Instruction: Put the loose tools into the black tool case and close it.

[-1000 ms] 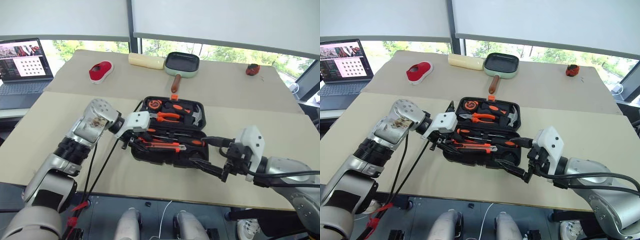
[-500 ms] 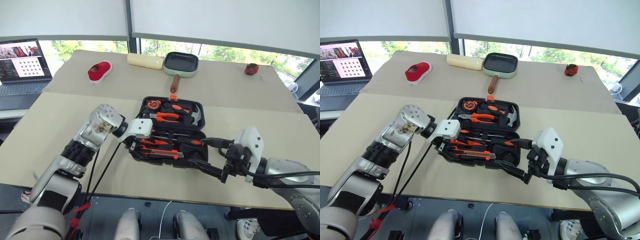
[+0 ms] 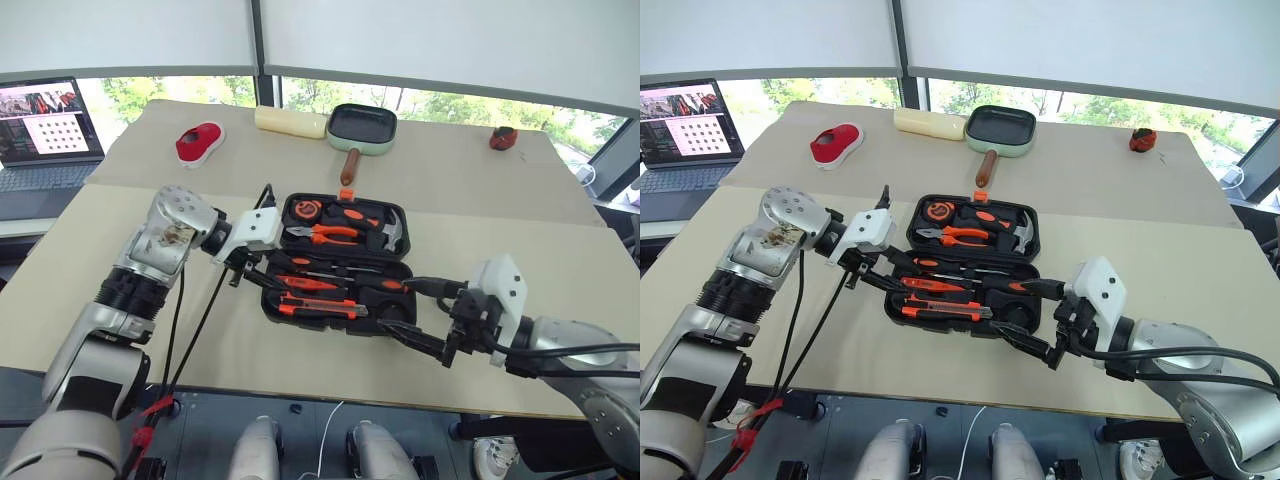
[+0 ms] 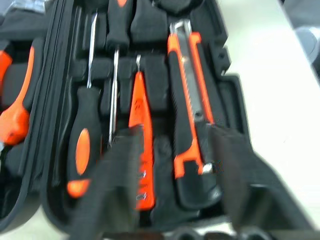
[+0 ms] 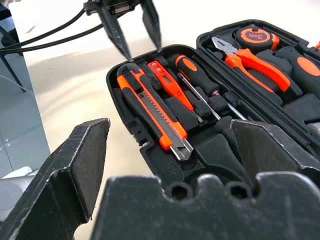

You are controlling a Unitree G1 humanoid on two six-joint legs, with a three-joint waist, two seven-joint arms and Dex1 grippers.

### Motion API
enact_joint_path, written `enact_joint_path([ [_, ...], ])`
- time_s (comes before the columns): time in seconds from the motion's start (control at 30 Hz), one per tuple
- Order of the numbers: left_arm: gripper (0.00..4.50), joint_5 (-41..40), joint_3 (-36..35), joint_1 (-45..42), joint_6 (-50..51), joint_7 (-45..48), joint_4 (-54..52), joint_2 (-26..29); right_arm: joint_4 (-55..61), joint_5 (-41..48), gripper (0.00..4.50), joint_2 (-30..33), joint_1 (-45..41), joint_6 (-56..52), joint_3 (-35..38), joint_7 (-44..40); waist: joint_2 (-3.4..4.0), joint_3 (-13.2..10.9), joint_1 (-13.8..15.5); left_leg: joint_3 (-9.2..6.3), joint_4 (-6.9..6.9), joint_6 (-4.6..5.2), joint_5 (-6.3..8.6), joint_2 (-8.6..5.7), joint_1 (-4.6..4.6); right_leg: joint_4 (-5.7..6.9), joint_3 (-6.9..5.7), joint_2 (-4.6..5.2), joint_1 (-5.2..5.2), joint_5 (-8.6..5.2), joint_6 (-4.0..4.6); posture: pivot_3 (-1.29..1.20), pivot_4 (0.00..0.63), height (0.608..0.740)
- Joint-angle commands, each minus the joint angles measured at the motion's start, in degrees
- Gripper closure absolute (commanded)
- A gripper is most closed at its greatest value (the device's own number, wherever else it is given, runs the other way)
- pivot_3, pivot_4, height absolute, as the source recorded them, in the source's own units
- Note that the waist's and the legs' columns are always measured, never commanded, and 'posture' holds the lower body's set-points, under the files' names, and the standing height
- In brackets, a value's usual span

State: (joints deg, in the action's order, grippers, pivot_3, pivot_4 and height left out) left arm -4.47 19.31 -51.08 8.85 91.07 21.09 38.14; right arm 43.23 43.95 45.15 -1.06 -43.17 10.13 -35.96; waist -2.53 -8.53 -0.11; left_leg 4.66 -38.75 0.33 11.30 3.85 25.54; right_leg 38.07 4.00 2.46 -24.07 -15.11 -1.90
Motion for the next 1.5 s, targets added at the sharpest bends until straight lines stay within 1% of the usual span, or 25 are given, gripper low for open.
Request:
enact_joint_path([
  [0.03, 3.98, -1.2, 0.5, 1.2, -0.3, 1.4, -2.8, 1.2, 0.5, -0.1, 0.0, 0.2, -0.7, 0.9, 0.7, 0.0, 0.0, 0.0, 0.0, 0.0, 0.0, 0.0, 0.0, 0.0, 0.0, 0.0, 0.0, 0.0, 0.0, 0.0, 0.0, 0.0, 0.15, 0.74],
  [0.07, 4.44, -1.4, 0.9, 1.5, -0.4, 1.4, -3.4, 1.5, 0.6, -0.1, 0.0, 0.2, -0.7, 0.8, 0.7, 0.0, 0.0, 0.0, 0.0, 0.0, 0.0, 0.0, 0.0, 0.0, 0.0, 0.0, 0.0, 0.0, 0.0, 0.0, 0.0, 0.0, 0.15, 0.74],
  [0.1, 4.48, -1.1, 1.1, 1.8, -0.6, 1.4, -3.7, 1.7, 0.6, -0.1, 0.0, 0.2, -0.7, 0.8, 0.7, 0.0, 0.0, 0.0, 0.0, 0.0, 0.0, 0.0, 0.0, 0.0, 0.0, 0.0, 0.0, 0.0, 0.0, 0.0, 0.0, 0.0, 0.15, 0.74],
  [0.33, 4.48, 5.5, 4.4, 4.0, -6.6, -0.3, -2.0, 1.8, 0.7, -0.2, 0.0, 0.4, -0.3, 0.8, 0.9, -0.1, 0.01, 0.0, 0.1, 0.01, 0.0, 0.0, 0.0, 0.0, 0.0, 0.0, 0.0, 0.0, 0.01, 0.0, 0.0, 0.0, 0.15, 0.74],
  [0.57, 4.48, 8.9, 6.2, 4.8, -10.1, -2.9, 0.7, -0.5, 0.8, -0.3, 0.0, 0.4, -0.3, 0.8, 0.7, -0.1, 0.04, 0.0, 0.1, 0.0, 0.0, 0.0, 0.0, 0.01, -0.04, 0.0, 0.0, 0.0, 0.04, 0.0, 0.0, 0.0, 0.15, 0.74],
  [0.73, 4.48, 8.0, 5.4, 4.6, -9.8, -2.2, 0.8, -0.7, 1.1, -0.2, 0.0, 0.5, 0.1, 0.8, 1.1, -0.1, 0.05, 0.0, 0.2, 0.01, -0.01, 0.0, 0.0, 0.0, -0.05, 0.0, 0.0, 0.01, 0.07, 0.0, 0.0, 0.0, 0.15, 0.74],
  [0.9, 4.48, 2.4, 2.1, 0.7, -4.5, 0.9, -1.8, -1.6, 1.3, -0.3, 0.0, 0.6, 0.7, 0.9, 1.3, -0.3, 0.05, 0.0, 0.2, 0.01, -0.01, 0.0, 0.0, 0.0, -0.03, 0.0, 0.0, 0.01, 0.04, 0.0, 0.0, 0.0, 0.15, 0.74],
  [0.97, 4.48, 0.6, 1.4, -1.4, -1.7, 1.0, -3.5, -3.7, 1.2, -0.3, 0.0, 0.7, 0.7, 1.0, 1.2, -0.4, 0.03, 0.0, 0.4, 0.01, -0.01, 0.0, 0.0, 0.0, -0.01, 0.0, 0.0, 0.01, 0.02, 0.0, 0.0, 0.0, 0.15, 0.74],
  [1.03, 4.48, 0.9, 2.3, -1.9, -2.1, 0.7, -4.5, -5.4, 1.0, -0.5, 0.0, 0.7, 0.4, 1.1, 0.9, -0.4, 0.03, 0.0, 0.6, 0.0, -0.05, 0.0, 0.0, -0.02, 0.03, -0.01, -0.01, 0.02, 0.03, 0.0, -0.02, 0.0, 0.15, 0.74],
  [1.27, 4.48, 6.7, 7.4, -0.3, -9.5, -2.4, -1.2, -9.0, 1.0, -0.6, 0.0, 0.4, -0.2, 0.8, 0.6, 0.0, 0.05, 0.0, 0.0, -0.01, -0.02, 0.0, 0.0, 0.0, 0.0, 0.0, 0.02, -0.03, 0.0, 0.01, -0.01, 0.0, 0.15, 0.74],
  [1.43, 4.48, 9.5, 9.9, 0.4, -14.4, -2.6, 1.7, -9.3, 1.7, -0.4, 0.0, 0.3, 1.0, 0.7, 1.3, 0.6, 0.05, 0.0, 0.1, -0.02, -0.02, 0.0, 0.0, 0.0, 0.01, -0.01, 0.01, -0.02, 0.02, 0.01, -0.01, 0.0, 0.15, 0.74],
  [1.5, 4.48, 11.9, 11.5, 0.9, -17.9, -3.4, 3.7, -9.0, 2.0, -0.5, 0.0, 0.2, 1.6, 0.7, 1.4, 0.9, 0.05, 0.0, 0.1, -0.02, -0.02, 0.0, 0.0, -0.01, 0.0, -0.02, 0.01, -0.01, 0.04, 0.01, -0.02, 0.0, 0.15, 0.74],
])
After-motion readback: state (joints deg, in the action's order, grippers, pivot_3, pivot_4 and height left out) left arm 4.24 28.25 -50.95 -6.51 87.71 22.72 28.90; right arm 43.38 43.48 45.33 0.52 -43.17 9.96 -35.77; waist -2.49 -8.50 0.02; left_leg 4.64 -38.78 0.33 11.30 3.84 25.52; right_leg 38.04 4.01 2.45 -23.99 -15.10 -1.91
